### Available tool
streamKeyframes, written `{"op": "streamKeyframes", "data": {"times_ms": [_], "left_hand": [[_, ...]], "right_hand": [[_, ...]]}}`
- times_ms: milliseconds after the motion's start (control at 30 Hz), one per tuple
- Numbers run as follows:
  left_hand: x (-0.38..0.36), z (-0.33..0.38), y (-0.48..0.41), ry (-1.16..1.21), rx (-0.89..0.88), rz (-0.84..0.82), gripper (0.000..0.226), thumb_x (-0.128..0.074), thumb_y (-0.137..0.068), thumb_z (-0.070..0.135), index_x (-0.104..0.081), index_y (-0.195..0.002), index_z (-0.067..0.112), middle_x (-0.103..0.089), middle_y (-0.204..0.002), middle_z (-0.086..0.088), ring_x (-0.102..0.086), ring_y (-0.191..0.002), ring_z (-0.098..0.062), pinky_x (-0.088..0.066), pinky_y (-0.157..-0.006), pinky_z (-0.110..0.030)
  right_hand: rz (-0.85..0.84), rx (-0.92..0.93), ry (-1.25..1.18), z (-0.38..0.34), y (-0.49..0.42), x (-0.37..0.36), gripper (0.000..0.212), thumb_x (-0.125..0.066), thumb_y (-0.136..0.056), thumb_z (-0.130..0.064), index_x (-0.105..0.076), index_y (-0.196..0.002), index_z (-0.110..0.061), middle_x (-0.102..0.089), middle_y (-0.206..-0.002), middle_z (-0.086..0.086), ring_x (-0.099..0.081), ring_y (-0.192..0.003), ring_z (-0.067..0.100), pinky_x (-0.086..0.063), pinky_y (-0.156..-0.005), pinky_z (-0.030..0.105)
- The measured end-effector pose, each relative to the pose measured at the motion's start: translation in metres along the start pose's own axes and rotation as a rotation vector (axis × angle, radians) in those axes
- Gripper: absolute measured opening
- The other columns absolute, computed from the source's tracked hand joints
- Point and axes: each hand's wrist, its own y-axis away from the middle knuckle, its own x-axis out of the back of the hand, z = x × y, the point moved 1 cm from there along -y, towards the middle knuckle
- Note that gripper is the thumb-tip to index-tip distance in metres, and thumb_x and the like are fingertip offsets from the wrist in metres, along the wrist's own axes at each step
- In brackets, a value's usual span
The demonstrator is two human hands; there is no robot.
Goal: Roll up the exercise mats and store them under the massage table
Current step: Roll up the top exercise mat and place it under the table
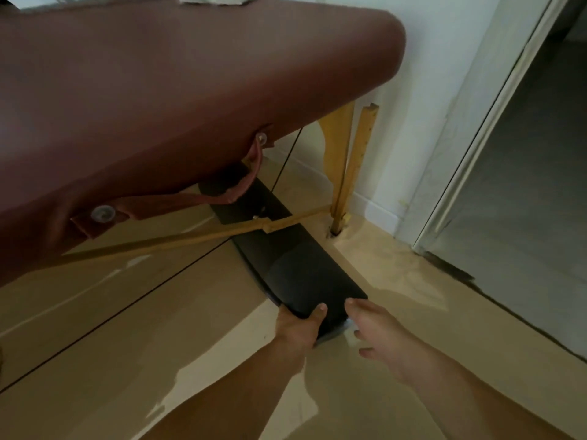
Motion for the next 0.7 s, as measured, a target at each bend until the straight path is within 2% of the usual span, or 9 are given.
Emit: {"op": "streamKeyframes", "data": {"times_ms": [33,100,167,267,300,367,467,567,700], "left_hand": [[-0.006,0.003,-0.005,0.012,0.0,-0.003,0.061,-0.089,-0.089,0.035,-0.056,-0.139,0.027,-0.069,-0.132,-0.002,-0.068,-0.122,-0.031,-0.062,-0.101,-0.052],[-0.015,0.008,-0.012,0.03,0.017,-0.02,0.059,-0.088,-0.09,0.036,-0.056,-0.139,0.027,-0.068,-0.134,-0.002,-0.069,-0.118,-0.03,-0.068,-0.085,-0.046],[-0.018,0.011,-0.017,0.053,0.029,-0.028,0.058,-0.087,-0.091,0.036,-0.056,-0.14,0.027,-0.069,-0.134,-0.002,-0.071,-0.112,-0.026,-0.067,-0.071,-0.039],[-0.023,0.011,-0.025,0.126,0.026,-0.014,0.058,-0.088,-0.091,0.035,-0.057,-0.14,0.028,-0.07,-0.134,-0.001,-0.071,-0.112,-0.026,-0.065,-0.068,-0.038],[-0.024,0.012,-0.026,0.156,0.031,-0.011,0.058,-0.088,-0.091,0.033,-0.057,-0.139,0.028,-0.07,-0.134,-0.001,-0.071,-0.113,-0.026,-0.065,-0.068,-0.038],[-0.026,0.016,-0.025,0.19,0.049,-0.014,0.056,-0.088,-0.091,0.031,-0.058,-0.139,0.028,-0.071,-0.133,-0.001,-0.072,-0.112,-0.025,-0.065,-0.071,-0.04],[-0.023,0.019,-0.025,0.225,0.065,-0.013,0.055,-0.087,-0.092,0.028,-0.059,-0.139,0.025,-0.072,-0.132,-0.003,-0.071,-0.114,-0.028,-0.063,-0.083,-0.046],[-0.022,0.007,-0.021,0.286,0.06,0.014,0.049,-0.085,-0.095,0.024,-0.058,-0.136,0.025,-0.071,-0.13,-0.004,-0.07,-0.11,-0.026,-0.062,-0.084,-0.044],[-0.031,-0.02,-0.002,0.3,0.036,0.073,0.052,-0.085,-0.094,0.024,-0.057,-0.138,0.027,-0.071,-0.127,-0.004,-0.073,-0.109,-0.028,-0.066,-0.086,-0.044]], "right_hand": [[-0.013,0.004,-0.028,0.0,-0.008,0.006,0.049,-0.047,-0.112,-0.04,-0.043,-0.159,-0.027,-0.046,-0.159,0.008,-0.05,-0.141,0.031,-0.047,-0.111,0.047],[-0.05,0.018,-0.082,0.003,-0.026,0.017,0.049,-0.047,-0.111,-0.041,-0.043,-0.158,-0.027,-0.05,-0.156,0.006,-0.054,-0.133,0.026,-0.049,-0.107,0.044],[-0.044,-0.036,-0.246,-0.002,-0.038,0.023,0.049,-0.048,-0.111,-0.039,-0.043,-0.157,-0.022,-0.051,-0.156,0.008,-0.05,-0.138,0.027,-0.045,-0.113,0.05],[-0.085,-0.118,-0.847,-0.008,-0.066,0.036,0.06,-0.044,-0.111,-0.042,-0.029,-0.165,-0.02,-0.034,-0.169,0.014,-0.03,-0.156,0.032,-0.027,-0.126,0.055],[-0.119,-0.088,-0.801,-0.008,-0.071,0.038,0.059,-0.043,-0.112,-0.044,-0.03,-0.165,-0.022,-0.035,-0.168,0.013,-0.031,-0.155,0.032,-0.025,-0.126,0.055],[-0.2,-0.021,-0.503,-0.004,-0.077,0.039,0.054,-0.047,-0.11,-0.045,-0.041,-0.159,-0.022,-0.046,-0.161,0.009,-0.042,-0.148,0.03,-0.032,-0.122,0.056],[-0.241,0.094,-0.311,0.003,-0.079,0.035,0.053,-0.046,-0.111,-0.043,-0.043,-0.157,-0.018,-0.046,-0.161,0.007,-0.042,-0.15,0.027,-0.032,-0.122,0.054],[-0.26,0.098,-0.224,0.011,-0.085,0.031,0.052,-0.043,-0.113,-0.033,-0.041,-0.157,-0.005,-0.045,-0.162,0.013,-0.039,-0.152,0.03,-0.028,-0.124,0.047],[-0.23,-0.02,-0.211,0.023,-0.08,0.024,0.06,-0.043,-0.11,-0.045,-0.038,-0.162,-0.014,-0.047,-0.162,0.01,-0.033,-0.155,0.03,-0.017,-0.13,0.046]]}}
